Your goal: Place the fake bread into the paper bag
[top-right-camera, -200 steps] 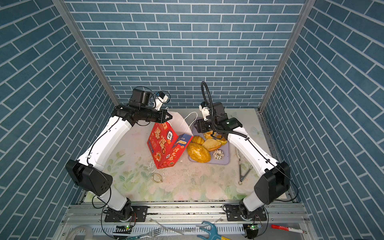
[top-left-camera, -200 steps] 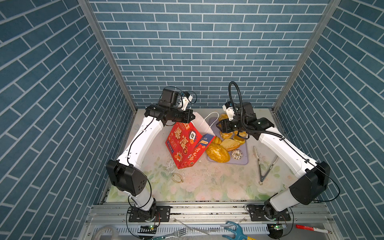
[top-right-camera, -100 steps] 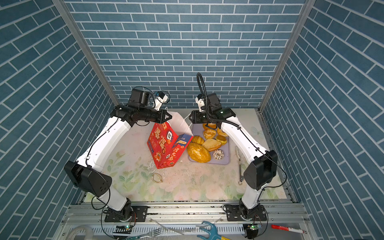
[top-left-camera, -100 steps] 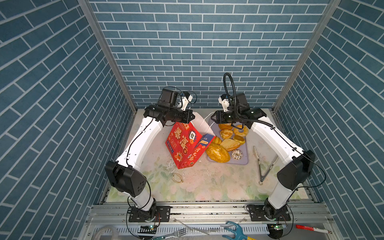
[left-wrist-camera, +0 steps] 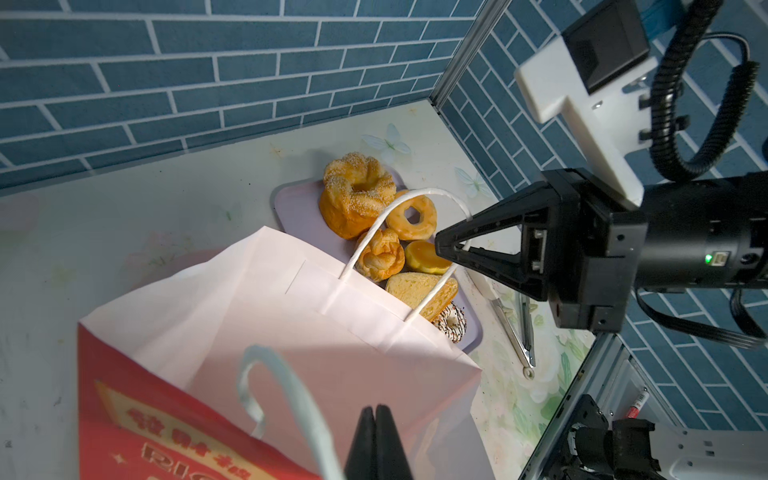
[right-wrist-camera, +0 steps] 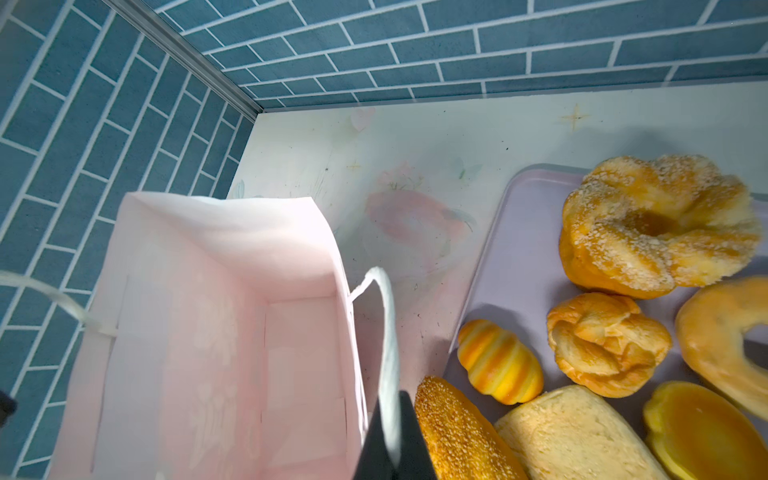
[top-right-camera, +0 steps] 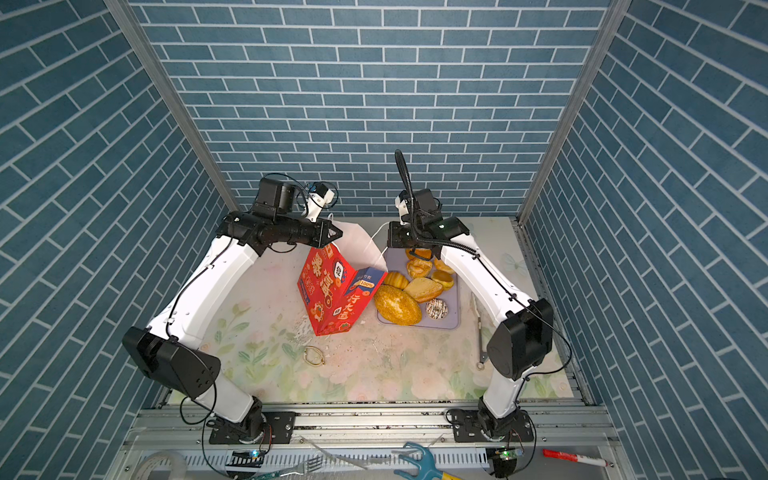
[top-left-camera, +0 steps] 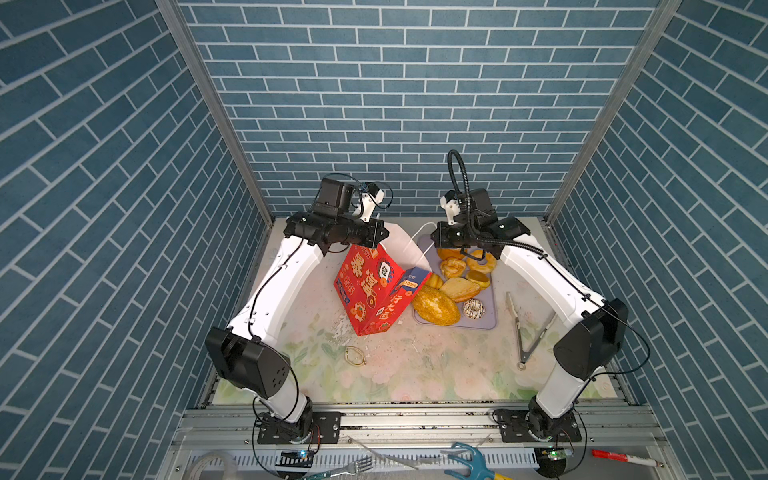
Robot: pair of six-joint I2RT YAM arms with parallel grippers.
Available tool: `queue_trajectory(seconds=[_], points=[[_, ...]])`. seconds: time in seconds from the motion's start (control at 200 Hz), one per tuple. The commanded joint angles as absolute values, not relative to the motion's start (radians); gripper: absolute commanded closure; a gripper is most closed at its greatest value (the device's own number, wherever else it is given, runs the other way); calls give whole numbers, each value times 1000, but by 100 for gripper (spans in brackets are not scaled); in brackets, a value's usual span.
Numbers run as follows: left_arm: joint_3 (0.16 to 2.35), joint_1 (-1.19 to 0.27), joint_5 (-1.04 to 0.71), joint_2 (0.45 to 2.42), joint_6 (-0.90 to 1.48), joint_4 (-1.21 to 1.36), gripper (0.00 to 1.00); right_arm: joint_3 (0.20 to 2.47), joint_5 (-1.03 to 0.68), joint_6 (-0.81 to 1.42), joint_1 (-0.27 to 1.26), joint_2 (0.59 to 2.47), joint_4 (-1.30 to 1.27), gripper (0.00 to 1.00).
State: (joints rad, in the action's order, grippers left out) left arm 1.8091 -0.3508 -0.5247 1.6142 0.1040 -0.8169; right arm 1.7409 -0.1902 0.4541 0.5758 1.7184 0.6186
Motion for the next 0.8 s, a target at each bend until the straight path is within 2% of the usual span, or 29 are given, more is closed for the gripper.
queue_trajectory(seconds=[0.0, 0.305, 0.575, 0.63, 0.67, 0.755, 0.79], points=[[1836, -330, -518, 1615, 81, -798, 100, 1716, -150, 457, 580, 1639, 561, 100], [1745, -260, -558, 1591, 122, -722, 100, 1665, -153, 455, 593, 1591, 528, 100], [1635, -234, -557, 1561, 141, -689, 100, 1695, -178, 447, 598, 1629, 552, 100], [1625, -226, -555, 1553, 146, -687, 95, 1700, -187, 440, 598, 1628, 546, 100], [1624, -221, -550, 1548, 146, -690, 91, 1707, -194, 432, 599, 1630, 547, 89], [1645, -219, -528, 1543, 135, -717, 65, 1721, -199, 421, 598, 1632, 551, 68], [1659, -218, -518, 1542, 128, -732, 58, 1726, -200, 415, 599, 1633, 552, 63]])
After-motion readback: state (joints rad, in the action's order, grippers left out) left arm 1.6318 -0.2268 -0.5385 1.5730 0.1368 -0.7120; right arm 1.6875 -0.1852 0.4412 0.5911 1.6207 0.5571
